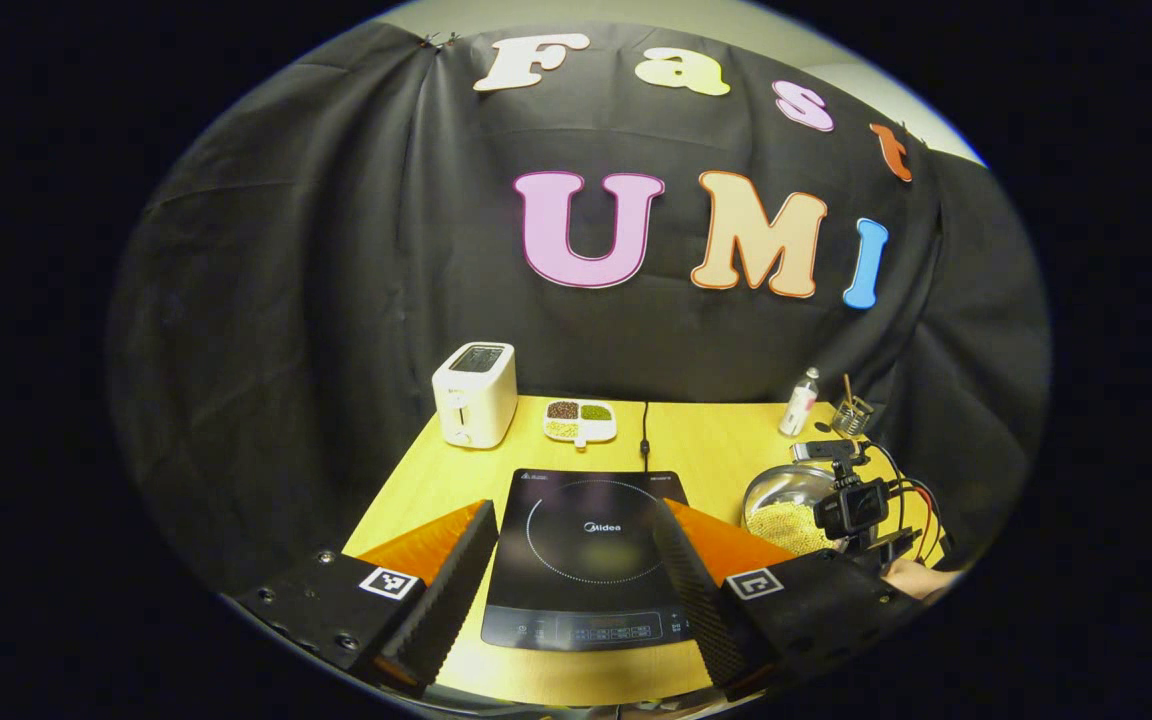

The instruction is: First push the handle of the pot to place it horizontally, then grasp the pot with both hands and set it on the induction cooktop.

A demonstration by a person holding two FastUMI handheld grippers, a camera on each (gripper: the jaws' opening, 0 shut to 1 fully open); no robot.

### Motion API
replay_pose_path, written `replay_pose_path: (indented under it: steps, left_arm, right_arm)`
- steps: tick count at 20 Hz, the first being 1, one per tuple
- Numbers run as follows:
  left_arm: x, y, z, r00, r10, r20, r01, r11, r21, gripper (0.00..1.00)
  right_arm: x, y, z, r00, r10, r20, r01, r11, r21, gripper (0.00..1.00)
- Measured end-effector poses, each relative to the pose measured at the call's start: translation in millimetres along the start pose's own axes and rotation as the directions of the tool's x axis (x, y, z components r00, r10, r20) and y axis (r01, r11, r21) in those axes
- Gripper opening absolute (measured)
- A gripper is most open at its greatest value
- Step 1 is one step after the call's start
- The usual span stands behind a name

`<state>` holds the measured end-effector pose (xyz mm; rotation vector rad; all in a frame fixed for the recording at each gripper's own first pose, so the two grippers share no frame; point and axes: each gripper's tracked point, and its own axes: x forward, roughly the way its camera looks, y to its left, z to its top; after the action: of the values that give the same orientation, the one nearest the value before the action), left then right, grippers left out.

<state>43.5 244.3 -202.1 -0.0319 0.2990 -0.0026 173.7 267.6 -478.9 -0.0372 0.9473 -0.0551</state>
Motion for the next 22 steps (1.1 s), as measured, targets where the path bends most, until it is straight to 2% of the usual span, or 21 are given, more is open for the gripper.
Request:
replay_pose_path:
  steps: [7,15,22]
  left_arm:
    - [0.6,11.9,-4.3,0.999,0.036,-0.006,-0.036,0.999,-0.016,0.96]
    - [1.2,11.3,-8.6,0.999,0.034,-0.012,-0.035,0.999,-0.035,0.96]
    - [6.7,9.0,-15.3,0.999,0.021,-0.038,-0.023,0.999,-0.046,0.96]
  right_arm:
    - [13.6,20.6,27.1,0.999,0.015,0.034,-0.019,0.994,0.106,0.02]
    - [21.0,28.2,49.0,0.998,0.012,0.066,-0.019,0.994,0.105,0.02]
    - [17.5,27.6,52.3,0.995,0.036,0.094,-0.040,0.998,0.040,0.00]
